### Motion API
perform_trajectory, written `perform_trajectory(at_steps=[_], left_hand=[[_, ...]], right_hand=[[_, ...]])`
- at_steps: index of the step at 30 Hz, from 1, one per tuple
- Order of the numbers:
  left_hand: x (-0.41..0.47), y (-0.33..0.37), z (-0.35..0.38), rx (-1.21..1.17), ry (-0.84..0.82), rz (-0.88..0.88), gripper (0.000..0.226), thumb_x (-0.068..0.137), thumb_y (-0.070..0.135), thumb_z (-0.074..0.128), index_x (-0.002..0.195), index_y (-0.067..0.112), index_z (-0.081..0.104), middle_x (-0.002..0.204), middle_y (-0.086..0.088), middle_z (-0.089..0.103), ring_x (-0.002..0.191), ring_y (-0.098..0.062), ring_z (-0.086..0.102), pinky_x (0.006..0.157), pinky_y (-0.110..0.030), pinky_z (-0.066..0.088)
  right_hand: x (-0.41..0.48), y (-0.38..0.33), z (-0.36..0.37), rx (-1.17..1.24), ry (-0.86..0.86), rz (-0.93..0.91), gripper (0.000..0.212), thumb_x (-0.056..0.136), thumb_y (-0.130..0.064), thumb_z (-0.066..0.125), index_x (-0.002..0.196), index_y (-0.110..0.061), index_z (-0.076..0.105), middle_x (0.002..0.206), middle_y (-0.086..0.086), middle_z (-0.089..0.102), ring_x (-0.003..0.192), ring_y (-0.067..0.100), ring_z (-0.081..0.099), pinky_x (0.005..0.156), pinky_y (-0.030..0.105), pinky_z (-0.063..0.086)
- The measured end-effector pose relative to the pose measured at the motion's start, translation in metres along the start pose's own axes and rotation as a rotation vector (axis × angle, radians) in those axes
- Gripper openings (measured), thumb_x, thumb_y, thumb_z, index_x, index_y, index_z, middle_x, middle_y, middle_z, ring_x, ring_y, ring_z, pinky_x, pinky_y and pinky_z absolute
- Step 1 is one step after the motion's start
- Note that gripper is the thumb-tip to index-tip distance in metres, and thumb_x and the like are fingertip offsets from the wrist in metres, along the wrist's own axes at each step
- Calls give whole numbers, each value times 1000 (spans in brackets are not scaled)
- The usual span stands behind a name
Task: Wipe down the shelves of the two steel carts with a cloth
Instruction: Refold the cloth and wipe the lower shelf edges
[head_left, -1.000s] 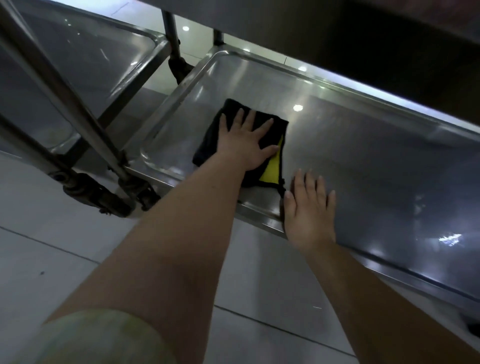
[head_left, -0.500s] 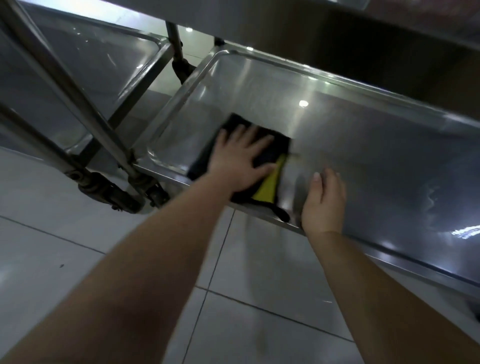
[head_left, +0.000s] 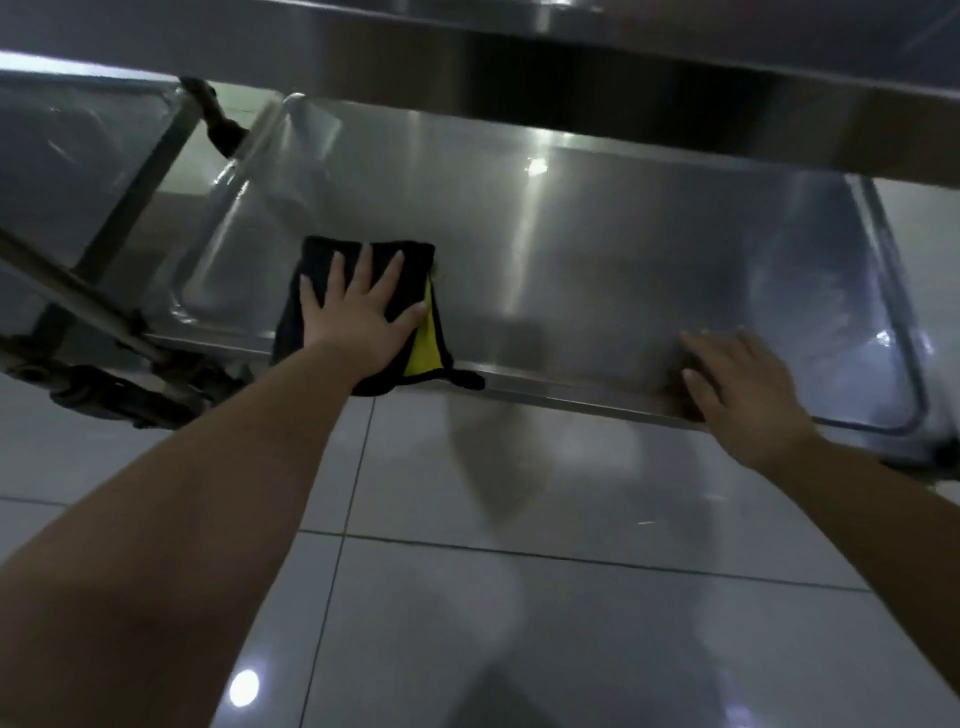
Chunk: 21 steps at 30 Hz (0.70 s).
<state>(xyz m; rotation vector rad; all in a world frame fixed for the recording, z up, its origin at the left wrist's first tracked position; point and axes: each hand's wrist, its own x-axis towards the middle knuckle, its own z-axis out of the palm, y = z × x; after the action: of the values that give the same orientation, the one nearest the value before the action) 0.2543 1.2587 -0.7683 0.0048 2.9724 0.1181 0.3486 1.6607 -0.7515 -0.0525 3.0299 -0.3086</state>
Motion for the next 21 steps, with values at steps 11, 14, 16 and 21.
perform_trajectory(at_steps=[11, 14, 16, 21], left_hand=[[-35, 260, 31, -3, -43, 232, 74, 86, 75, 9, 148, 43, -15, 160, 3, -18, 146, -29, -18, 110, -62, -13], [-40, 325, 39, 11, -41, 317, 74, 86, 75, 8, 148, 42, -14, 160, 2, -19, 145, -31, -19, 110, -63, -14], [-47, 371, 42, 13, -48, 402, 73, 87, 73, 10, 149, 41, -13, 160, 1, -18, 145, -31, -18, 109, -63, -15], [-76, 468, 52, 204, -82, 623, 80, 92, 60, 28, 148, 32, -21, 157, -3, -27, 143, -34, -25, 108, -66, -10]], right_hand=[[-39, 116, -11, 61, -35, 356, 54, 103, -45, 28, 154, -32, 17, 163, -7, 9, 149, 30, -2, 117, 51, 6], [-53, 134, -21, 169, 86, 267, 52, 103, -35, 39, 152, -23, 29, 161, 0, 20, 149, 28, 5, 117, 51, 14], [-61, 143, -25, 305, 102, 200, 52, 101, -31, 46, 150, -20, 33, 160, 3, 23, 149, 25, 8, 119, 48, 16], [-71, 154, -30, 558, 176, 214, 51, 104, -30, 41, 152, -24, 28, 162, -5, 16, 149, 10, 5, 121, 34, 10]])
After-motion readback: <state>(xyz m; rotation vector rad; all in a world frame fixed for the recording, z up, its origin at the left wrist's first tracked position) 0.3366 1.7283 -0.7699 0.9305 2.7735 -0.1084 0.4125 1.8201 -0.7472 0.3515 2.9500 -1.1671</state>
